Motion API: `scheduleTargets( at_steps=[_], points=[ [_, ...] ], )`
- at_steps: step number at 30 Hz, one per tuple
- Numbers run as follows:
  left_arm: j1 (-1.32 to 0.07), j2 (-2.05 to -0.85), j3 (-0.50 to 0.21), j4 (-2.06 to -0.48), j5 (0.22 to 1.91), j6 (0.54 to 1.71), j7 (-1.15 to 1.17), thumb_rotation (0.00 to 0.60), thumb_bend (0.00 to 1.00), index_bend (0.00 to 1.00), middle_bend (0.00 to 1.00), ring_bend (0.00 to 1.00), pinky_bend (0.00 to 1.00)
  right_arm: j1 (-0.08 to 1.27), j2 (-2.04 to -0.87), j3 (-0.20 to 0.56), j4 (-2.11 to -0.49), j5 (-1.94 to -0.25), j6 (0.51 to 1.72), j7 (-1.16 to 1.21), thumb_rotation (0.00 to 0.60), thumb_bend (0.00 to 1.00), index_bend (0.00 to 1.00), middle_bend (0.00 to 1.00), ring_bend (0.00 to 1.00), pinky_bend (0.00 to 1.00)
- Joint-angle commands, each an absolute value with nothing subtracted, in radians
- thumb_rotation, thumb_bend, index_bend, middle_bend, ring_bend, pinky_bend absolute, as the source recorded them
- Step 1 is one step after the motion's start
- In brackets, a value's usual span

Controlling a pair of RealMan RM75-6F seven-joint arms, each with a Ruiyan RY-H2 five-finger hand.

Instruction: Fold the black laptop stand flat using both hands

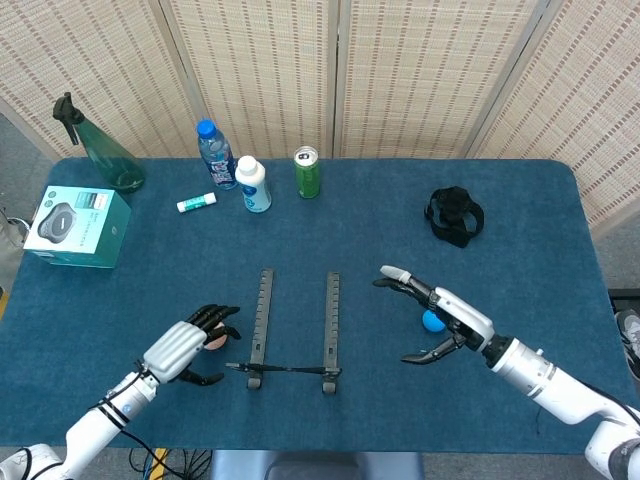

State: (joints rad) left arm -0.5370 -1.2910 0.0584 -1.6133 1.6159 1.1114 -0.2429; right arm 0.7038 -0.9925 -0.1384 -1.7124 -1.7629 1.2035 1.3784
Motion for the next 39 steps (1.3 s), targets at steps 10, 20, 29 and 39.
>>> scheduleTargets(
  at_steps=[10,20,29,39],
  points=[
    [-0.45,-1.208,-0.01,-1.656,1.52,1.251,-0.114,0.6,0.19,0.1,0.03,0.01,0.0,0.757,-0.917,-0.105,-1.842,-1.701,0.978,0.952,0.6,0.0,0.0,0.1,0.0,0.0],
    [-0.39,-1.171,-0.036,-1.69,1.469,1.322,-0.038,0.6,0.19,0.08,0.03,0.0,0.0,0.815,-0.985,-0.058,-1.868,-1.679,0.88,0.888,0.6,0.0,0.0,0.09,0.0,0.0],
    [-0.368,-1.158,-0.039,-1.695,1.465,1.326,-0.035,0.6,0.19,0.08,0.03,0.0,0.0,0.838,-1.074,-0.018,-1.871,-1.633,0.847,0.836,0.6,0.0,0.0,0.09,0.0,0.0],
    [-0.352,-1.147,-0.044,-1.693,1.474,1.33,-0.04,0.6,0.19,0.08,0.03,0.0,0.0,0.815,-1.237,0.043,-1.821,-1.53,0.888,0.683,0.6,0.0,0.0,0.09,0.0,0.0]
  ],
)
